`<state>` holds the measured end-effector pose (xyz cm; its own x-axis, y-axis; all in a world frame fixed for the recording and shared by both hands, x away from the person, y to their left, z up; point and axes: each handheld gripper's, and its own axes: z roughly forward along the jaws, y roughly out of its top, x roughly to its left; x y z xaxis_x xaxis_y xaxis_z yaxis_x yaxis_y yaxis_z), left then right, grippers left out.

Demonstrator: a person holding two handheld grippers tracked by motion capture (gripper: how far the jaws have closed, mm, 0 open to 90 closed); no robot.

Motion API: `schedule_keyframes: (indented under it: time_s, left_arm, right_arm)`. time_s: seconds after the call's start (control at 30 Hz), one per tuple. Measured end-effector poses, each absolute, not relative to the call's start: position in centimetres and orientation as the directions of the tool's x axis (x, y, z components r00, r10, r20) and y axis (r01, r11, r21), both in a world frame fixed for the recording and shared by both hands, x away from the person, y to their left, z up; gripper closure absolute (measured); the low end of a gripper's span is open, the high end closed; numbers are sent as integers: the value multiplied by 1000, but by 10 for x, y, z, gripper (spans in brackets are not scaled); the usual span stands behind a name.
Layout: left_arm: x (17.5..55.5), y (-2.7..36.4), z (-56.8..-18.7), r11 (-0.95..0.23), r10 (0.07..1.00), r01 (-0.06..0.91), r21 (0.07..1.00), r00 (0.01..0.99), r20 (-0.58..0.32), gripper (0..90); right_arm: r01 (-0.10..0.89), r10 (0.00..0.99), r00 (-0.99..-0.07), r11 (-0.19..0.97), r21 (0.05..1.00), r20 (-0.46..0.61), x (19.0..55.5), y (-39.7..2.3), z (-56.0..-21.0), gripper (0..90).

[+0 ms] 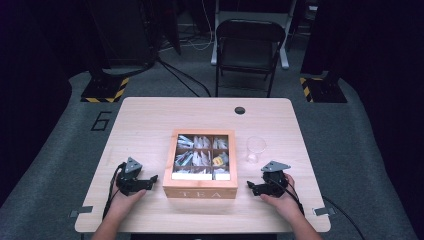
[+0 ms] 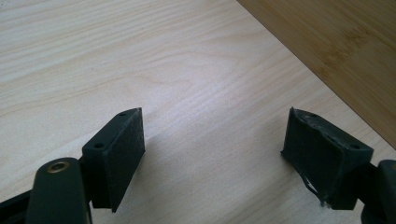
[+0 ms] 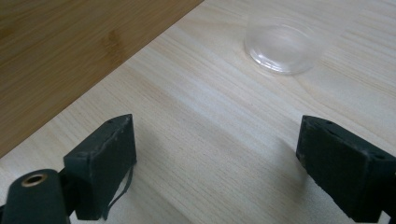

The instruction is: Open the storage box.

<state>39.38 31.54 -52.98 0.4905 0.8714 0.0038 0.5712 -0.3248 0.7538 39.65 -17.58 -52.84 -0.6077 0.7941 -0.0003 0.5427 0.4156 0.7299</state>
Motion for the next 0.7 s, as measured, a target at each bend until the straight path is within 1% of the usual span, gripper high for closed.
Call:
schedule_keyframes:
  time_s: [0.43, 0.5, 0.7]
  left_arm:
    - [393, 316, -529, -328, 870, 576, 749, 493, 2, 206]
    - [393, 315, -529, -326, 872, 577, 749, 490, 2, 207]
    - [393, 315, -529, -324, 873, 577, 750, 489, 2, 208]
  right_arm:
    - [546, 796, -606, 411, 730, 5, 396, -175, -528, 118]
    - [530, 796, -606, 411, 742, -7, 396, -175, -529, 139]
    - [534, 797, -603, 405, 742, -1, 396, -175, -529, 146]
